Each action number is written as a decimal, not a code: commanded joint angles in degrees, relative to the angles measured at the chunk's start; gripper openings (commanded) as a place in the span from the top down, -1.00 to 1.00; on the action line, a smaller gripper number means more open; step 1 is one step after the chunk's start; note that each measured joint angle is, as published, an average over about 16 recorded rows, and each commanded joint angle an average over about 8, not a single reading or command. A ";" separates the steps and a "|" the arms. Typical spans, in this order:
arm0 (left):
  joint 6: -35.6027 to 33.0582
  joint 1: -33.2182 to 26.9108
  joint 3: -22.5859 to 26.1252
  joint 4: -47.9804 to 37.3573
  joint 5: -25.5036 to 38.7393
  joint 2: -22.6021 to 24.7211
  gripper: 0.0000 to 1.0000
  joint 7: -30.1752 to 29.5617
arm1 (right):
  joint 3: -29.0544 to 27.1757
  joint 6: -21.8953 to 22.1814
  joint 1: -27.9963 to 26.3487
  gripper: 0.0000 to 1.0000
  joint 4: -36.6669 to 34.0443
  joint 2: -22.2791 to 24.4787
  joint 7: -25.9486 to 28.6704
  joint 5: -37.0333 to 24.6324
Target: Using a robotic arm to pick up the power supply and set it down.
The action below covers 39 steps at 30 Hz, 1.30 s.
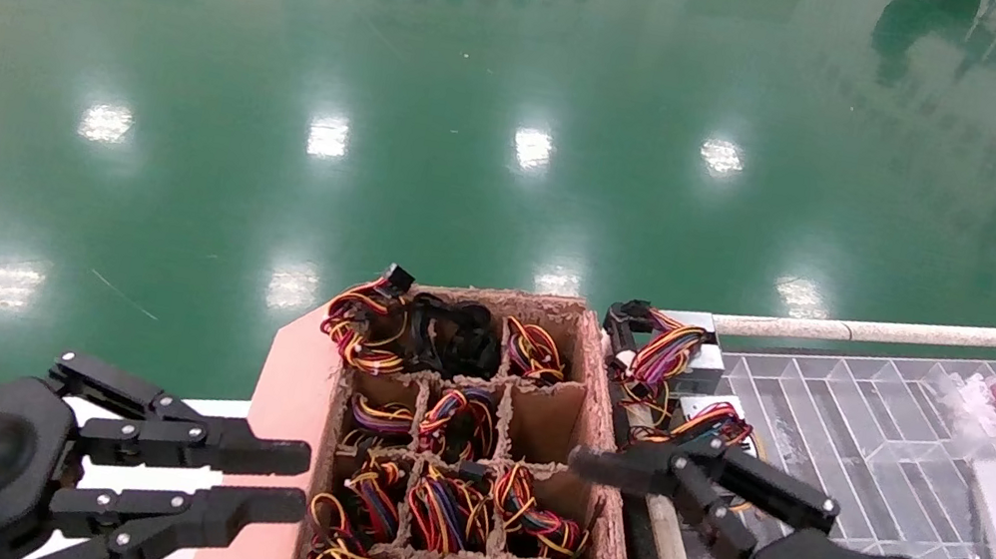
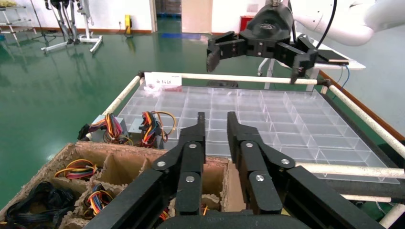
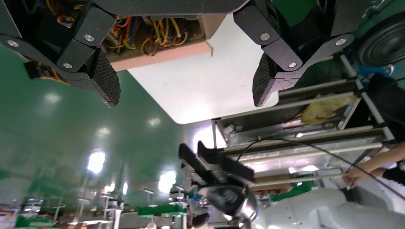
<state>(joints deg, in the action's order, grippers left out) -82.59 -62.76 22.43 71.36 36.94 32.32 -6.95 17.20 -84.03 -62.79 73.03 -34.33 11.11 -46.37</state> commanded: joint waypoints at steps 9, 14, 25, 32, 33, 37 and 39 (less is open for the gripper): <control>0.00 0.00 0.00 0.00 0.00 0.00 1.00 0.00 | 4.96 3.07 -6.44 -1.00 -1.62 -1.14 0.95 -14.44; 0.00 0.00 0.00 0.00 0.00 0.00 1.00 0.00 | 9.31 2.46 -12.75 -0.99 -4.33 -5.06 0.07 -24.11; 0.00 0.00 0.00 0.00 0.00 0.00 -0.05 0.00 | 17.45 -0.86 -23.22 1.00 -13.61 -14.89 -3.99 -38.36; 0.00 0.00 0.00 0.00 0.00 0.00 -0.97 0.00 | 19.02 -0.13 -25.38 1.00 -17.21 -17.60 -6.19 -41.66; 0.00 0.00 0.00 0.00 0.00 0.00 -0.99 0.00 | 19.14 0.05 -25.52 1.00 -17.61 -17.88 -6.47 -41.94; 0.00 0.00 0.01 0.00 0.00 0.00 -1.00 0.00 | 19.58 0.67 -25.82 1.00 -19.23 -19.00 -7.51 -42.79; 0.00 0.00 0.01 0.00 0.00 0.00 -1.00 0.00 | 19.78 0.90 -25.96 1.00 -20.10 -19.58 -8.04 -43.10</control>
<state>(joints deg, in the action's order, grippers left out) -82.59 -62.76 22.43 71.35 36.93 32.31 -6.95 36.88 -83.20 -88.78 52.84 -53.88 3.05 -89.26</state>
